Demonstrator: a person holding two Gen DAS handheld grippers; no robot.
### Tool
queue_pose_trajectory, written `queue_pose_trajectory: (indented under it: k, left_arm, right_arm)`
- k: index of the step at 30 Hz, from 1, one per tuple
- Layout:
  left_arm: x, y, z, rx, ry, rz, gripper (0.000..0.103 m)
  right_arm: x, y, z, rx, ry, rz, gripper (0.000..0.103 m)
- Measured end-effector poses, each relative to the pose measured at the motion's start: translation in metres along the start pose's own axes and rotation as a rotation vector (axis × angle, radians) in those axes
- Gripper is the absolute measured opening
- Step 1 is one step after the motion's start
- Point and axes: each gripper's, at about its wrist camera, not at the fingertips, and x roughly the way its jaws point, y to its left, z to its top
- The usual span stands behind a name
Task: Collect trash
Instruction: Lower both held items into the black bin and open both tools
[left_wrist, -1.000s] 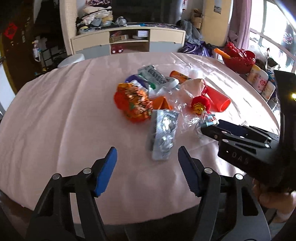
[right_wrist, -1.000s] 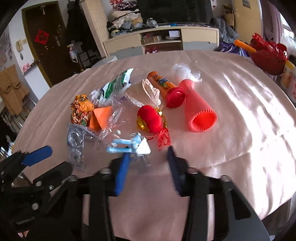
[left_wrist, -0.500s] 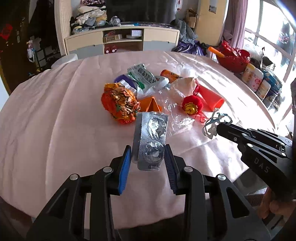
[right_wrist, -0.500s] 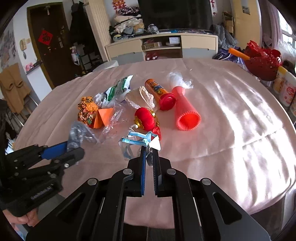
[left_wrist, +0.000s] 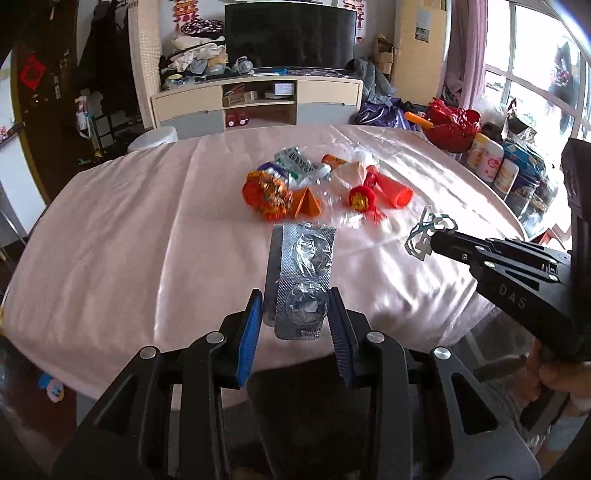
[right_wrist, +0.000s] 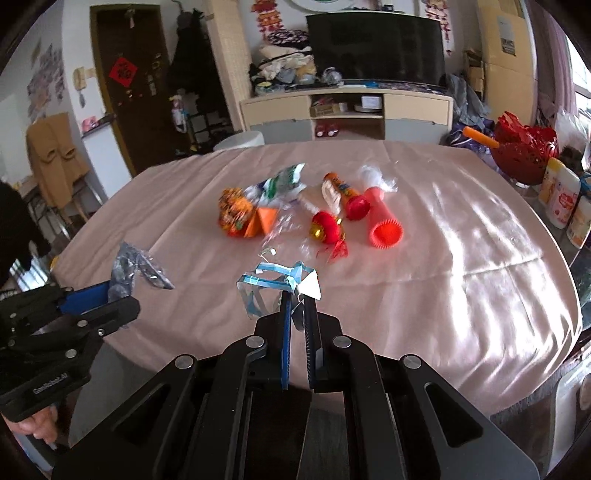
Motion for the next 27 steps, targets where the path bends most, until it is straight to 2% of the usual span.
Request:
queue_pose_trajectory:
  k: [5,10,16,21,27]
  left_arm:
    - [-0.020,0.003,-0.028,-0.052,0.003,-0.002,0.034]
    - [-0.025,-0.006,-0.056,-0.054,0.015,-0.027,0.034]
    - [-0.010,-0.011,-0.097,-0.051,0.093,-0.024,0.034]
    - [0.009,-0.012,-0.129,-0.058,0.167,-0.048,0.034]
    - [0.034,-0.012,-0.155,-0.051,0.244,-0.072,0.034]
  right_arm:
    - [-0.005,0.007,-0.021,-0.016,0.043,0.034,0.008]
    - [-0.003,0.007,-0.062,0.020,0.100,0.083,0.009]
    - [0.003,0.001,-0.094,0.030,0.151,0.049,0.009]
    - [0.009,-0.005,-0.106,0.053,0.169,0.059,0.009]
    - [0.037,-0.003,-0.125,0.076,0.252,0.090,0.009]
